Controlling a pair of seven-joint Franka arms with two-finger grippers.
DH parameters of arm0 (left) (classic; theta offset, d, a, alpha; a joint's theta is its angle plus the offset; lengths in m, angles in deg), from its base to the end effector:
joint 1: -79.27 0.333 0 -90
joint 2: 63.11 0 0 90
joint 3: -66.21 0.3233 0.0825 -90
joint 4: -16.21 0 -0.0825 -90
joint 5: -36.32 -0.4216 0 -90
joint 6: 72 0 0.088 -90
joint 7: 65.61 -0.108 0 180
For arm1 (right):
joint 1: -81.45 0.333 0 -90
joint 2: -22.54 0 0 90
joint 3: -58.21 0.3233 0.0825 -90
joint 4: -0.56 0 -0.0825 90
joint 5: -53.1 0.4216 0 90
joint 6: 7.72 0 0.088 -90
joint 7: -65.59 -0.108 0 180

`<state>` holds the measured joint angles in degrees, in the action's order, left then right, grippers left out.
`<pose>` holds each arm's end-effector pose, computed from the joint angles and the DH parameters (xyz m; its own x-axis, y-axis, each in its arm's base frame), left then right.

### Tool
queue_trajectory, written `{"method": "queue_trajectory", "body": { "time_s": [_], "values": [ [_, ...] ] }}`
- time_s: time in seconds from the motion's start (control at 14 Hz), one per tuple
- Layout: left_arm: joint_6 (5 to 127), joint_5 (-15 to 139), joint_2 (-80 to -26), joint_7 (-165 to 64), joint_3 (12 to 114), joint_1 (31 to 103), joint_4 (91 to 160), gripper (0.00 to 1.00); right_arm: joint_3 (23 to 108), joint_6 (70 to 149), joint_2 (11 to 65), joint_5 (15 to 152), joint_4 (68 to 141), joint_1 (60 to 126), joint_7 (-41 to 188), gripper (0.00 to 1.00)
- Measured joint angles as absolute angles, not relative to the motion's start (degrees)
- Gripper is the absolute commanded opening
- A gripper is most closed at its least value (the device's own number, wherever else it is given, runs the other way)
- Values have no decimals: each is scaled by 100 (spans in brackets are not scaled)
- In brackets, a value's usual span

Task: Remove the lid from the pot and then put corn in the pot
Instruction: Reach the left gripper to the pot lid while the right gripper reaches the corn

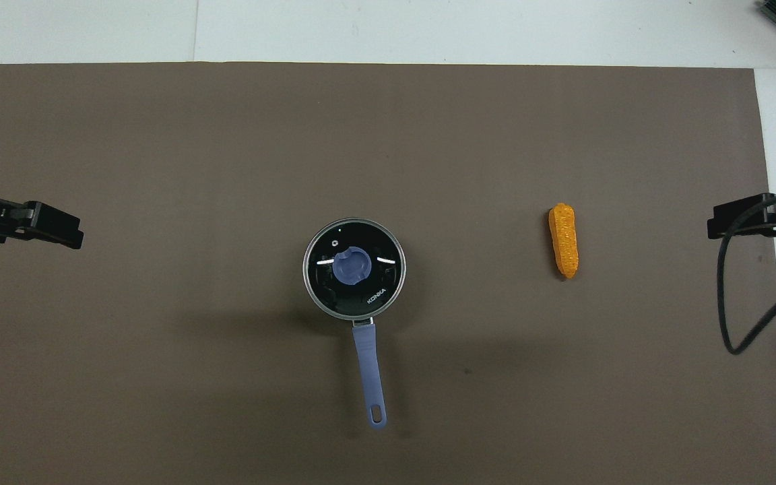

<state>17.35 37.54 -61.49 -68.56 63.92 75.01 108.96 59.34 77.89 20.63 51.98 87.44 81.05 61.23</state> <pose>0.5924 -0.0700 0.5887 0.9825 -0.1649 -0.0862 -0.1632 -0.9862 0.0268 0.5736 0.0053 0.6710 0.9978 -0.0648 0.0127 -0.0650 -0.9977 0.0192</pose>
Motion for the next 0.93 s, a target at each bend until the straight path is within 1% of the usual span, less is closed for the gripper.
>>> {"method": "queue_trajectory", "body": {
  "time_s": [0.29, 0.64, 0.93],
  "values": [
    [2255, 3754, -6112, -6645, 6386, 7175, 11226, 100, 5933, 7933, 2068, 5198, 8770, 8103, 6121, 100],
    [2769, 3754, -5842, -5760, 6369, 6433, 11366, 100, 5939, 8757, 2163, 5200, 9136, 8104, 6121, 100],
    [3005, 3754, -5627, -5050, 6364, 5924, 11368, 100, 5943, 9293, 2476, 5201, 9399, 8104, 6121, 100]
  ]
}}
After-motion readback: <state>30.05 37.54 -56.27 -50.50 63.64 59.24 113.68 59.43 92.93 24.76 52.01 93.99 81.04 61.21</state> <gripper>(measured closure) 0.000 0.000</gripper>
